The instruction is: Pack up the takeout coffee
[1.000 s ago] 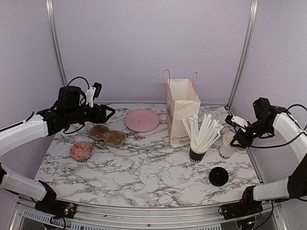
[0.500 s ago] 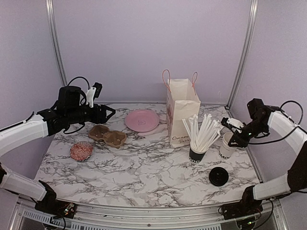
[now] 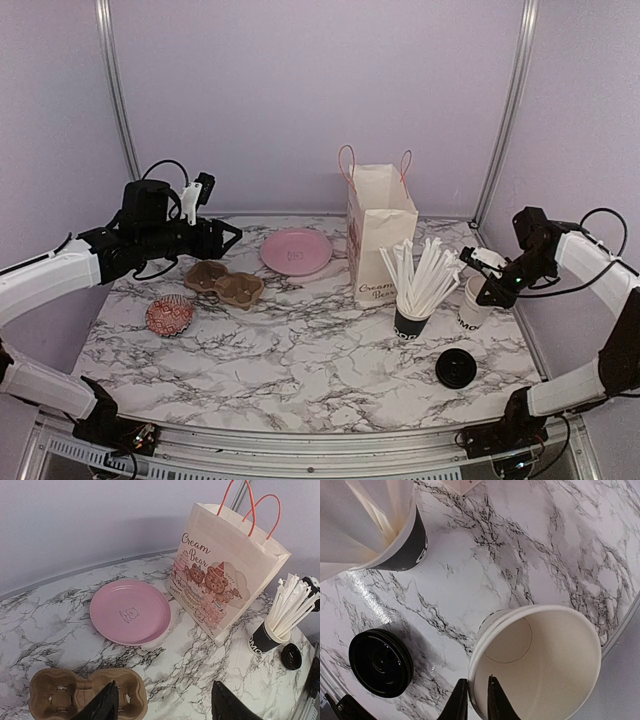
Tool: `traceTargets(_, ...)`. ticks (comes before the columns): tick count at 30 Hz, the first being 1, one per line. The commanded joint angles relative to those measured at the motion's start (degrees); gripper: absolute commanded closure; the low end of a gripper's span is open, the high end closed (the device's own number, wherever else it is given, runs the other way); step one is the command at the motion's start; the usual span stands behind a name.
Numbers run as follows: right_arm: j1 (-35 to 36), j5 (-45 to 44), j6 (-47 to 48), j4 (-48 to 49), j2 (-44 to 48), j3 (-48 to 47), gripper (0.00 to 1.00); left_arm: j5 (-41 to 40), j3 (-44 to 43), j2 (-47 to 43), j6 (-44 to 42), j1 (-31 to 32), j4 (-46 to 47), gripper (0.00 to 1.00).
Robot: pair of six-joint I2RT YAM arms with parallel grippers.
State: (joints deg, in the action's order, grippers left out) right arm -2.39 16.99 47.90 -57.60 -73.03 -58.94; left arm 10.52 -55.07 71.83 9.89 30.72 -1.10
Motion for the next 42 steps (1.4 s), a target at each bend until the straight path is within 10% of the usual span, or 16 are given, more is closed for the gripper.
traceTargets(1,0.6,-1.5,-1.1,1.1,-0.4,-0.3,0.86,0.5,0.3,0.0,-0.7,0.4,1.2,0.36)
traceTargets(28,-1.6,2.5,-0.8,-11.1,-2.0,-16.0,1.00,0.5,0.3,0.6,-1.2,1.0,1.2,0.34)
traceTargets(35,-1.5,-12.8,-3.5,-6.5,-6.0,-13.2,1.00,0.6,0.3,0.8,-1.3,1.2,1.2,0.34)
traceTargets(37,-5.4,3.4,3.2,-14.1,-7.1,-17.8,1.00,0.6,0.2,0.9,-1.4,1.3,1.2,0.34)
traceTargets(39,-2.3,-13.8,-4.4,-5.8,-6.7,-15.0,1.00,0.5,0.3,1.1,-1.5,1.3,1.2,0.34)
traceTargets(42,-5.3,3.9,-1.4,-11.5,-6.9,-19.0,1.00,0.8,0.0,1.3,-1.5,1.4,1.2,0.34)
